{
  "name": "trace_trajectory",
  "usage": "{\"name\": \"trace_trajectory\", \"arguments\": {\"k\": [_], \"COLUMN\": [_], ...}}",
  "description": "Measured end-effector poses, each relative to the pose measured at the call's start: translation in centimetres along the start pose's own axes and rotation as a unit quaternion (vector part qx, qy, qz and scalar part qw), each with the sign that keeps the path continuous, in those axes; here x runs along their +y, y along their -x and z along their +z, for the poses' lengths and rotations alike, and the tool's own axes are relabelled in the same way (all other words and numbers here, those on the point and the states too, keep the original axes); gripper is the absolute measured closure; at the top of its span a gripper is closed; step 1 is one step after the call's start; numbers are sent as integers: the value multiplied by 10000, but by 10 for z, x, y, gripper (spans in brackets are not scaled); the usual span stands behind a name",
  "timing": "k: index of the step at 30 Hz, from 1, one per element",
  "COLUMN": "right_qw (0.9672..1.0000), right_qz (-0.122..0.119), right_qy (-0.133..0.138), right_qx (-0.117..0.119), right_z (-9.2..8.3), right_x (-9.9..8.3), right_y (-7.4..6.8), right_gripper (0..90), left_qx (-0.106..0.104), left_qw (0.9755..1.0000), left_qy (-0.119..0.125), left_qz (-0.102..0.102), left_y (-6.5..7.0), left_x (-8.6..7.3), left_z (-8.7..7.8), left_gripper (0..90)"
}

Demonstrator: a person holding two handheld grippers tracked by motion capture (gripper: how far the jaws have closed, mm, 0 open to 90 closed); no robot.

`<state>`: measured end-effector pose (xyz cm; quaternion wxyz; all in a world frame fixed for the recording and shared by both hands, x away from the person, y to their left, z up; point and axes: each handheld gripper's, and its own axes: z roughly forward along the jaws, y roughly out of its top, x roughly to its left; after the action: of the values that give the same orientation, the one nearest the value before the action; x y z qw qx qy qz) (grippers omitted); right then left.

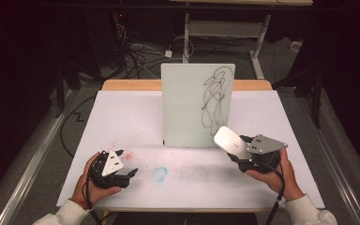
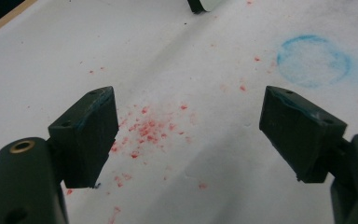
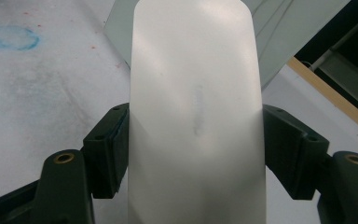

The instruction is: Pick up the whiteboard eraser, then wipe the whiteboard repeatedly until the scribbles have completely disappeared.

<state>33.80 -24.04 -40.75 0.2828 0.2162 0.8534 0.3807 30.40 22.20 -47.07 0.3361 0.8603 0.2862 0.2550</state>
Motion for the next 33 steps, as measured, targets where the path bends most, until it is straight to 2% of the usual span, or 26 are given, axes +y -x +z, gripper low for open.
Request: {"name": "trace_trajectory", "arguments": {"k": [10,15,17,19,22,23,24,30,33], "right_qw": [9996,9990,9986,9977,9962,9946,9946,9905,9866], "right_qz": [80,218,186,160,139,118,118,-107,-219], "right_qy": [102,198,215,182,286,341,341,369,413], "right_qx": [-246,-335,-451,-628,-815,-977,-977,-1324,-1561], "right_z": [0,4,5,5,6,8,8,18,22], "right_x": [0,-1,-1,1,6,11,11,20,25], "right_y": [5,7,7,7,7,6,6,4,3], "right_gripper": [312,311,311,311,311,312,312,312,312], "left_qx": [33,58,68,57,47,41,46,68,77], "left_qw": [10000,10000,10000,10000,10000,10000,10000,10000,10000], "left_qy": [-9,-26,-15,-31,-53,-50,-52,-25,-23], "left_qz": [-46,-30,-29,2,43,41,47,15,24], "left_y": [1,2,2,1,2,2,2,2,2], "left_x": [-1,-2,-1,0,1,1,1,0,0], "left_z": [0,-2,-2,-1,0,0,0,-1,-1], "left_gripper": [191,191,191,191,191,191,191,191,190]}}
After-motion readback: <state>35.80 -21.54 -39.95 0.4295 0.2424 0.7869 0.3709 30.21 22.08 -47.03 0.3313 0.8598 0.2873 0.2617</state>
